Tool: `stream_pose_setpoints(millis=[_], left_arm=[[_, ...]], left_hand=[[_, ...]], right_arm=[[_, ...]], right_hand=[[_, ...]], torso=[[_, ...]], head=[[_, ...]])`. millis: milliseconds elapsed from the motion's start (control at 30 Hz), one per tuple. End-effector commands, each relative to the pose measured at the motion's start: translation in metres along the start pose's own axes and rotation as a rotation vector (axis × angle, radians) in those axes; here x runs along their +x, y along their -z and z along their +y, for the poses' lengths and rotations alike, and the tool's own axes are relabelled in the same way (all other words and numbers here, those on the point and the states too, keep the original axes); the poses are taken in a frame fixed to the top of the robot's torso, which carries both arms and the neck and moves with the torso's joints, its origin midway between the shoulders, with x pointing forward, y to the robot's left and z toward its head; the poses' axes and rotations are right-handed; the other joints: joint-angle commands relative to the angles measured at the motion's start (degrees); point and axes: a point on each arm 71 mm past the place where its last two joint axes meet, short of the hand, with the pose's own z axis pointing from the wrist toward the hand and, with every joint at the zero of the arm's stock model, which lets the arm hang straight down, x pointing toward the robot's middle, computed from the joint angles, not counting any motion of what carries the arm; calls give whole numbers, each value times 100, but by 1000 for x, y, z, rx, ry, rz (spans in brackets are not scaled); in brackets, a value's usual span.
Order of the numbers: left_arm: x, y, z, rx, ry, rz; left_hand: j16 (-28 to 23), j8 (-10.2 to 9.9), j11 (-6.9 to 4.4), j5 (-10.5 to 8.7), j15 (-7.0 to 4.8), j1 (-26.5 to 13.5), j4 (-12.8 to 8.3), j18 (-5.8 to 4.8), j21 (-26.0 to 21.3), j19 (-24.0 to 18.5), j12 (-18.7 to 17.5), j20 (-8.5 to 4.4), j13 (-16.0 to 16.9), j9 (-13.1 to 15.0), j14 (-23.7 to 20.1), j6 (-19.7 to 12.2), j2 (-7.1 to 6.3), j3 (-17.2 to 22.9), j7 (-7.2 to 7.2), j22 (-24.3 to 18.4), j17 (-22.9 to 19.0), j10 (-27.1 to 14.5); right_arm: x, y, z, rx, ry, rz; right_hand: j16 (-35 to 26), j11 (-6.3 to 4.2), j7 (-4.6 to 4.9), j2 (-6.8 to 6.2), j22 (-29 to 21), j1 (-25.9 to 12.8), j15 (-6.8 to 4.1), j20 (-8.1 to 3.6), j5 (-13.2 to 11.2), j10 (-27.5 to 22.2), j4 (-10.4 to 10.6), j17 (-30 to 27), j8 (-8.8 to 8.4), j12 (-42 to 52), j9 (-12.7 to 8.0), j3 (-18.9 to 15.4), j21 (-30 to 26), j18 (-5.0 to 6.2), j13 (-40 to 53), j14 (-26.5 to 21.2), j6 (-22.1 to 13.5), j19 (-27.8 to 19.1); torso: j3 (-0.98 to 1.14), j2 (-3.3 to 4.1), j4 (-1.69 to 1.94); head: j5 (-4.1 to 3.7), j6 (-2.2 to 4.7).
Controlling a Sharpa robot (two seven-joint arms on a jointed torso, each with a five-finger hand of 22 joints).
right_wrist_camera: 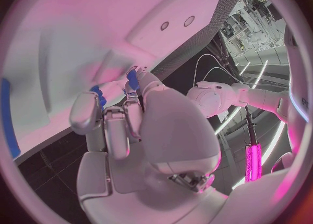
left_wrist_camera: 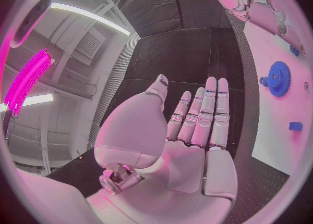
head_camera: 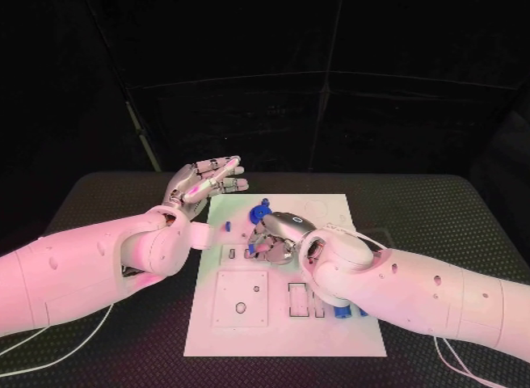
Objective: Assemble the parts on the task board
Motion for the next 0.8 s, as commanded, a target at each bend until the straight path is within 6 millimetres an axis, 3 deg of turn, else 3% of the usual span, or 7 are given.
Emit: stream_pose_setpoints(millis=[33, 800], left_arm=[[2, -1, -2, 9, 3, 14], [1, 0, -2, 6, 4, 15]], left_hand=[[-4, -17, 3, 14, 17, -4, -28, 52, -28, -45, 2, 12, 4, 6, 34, 39, 59, -4, 403, -5, -6, 29], [-9, -21, 3, 14, 18, -3, -34, 52, -36, -59, 0, 12, 3, 4, 31, 30, 60, -9, 402, -11, -9, 33]], right_arm=[[1, -1, 1, 0, 33, 0], [4, 0, -4, 22, 84, 16]], right_hand=[[12, 3, -92, 26, -2, -33, -34, -18, 8, -29, 15, 1117, 51, -27, 36, 31, 4, -103, 0, 528, 125, -15], [15, 9, -82, -27, -1, -66, -32, -19, -2, -34, -1, 1126, 35, -40, 24, 27, 2, -104, -6, 530, 101, -13]], torso=[[1, 1, 0], [3, -6, -7]], head=[[16, -14], [15, -87]])
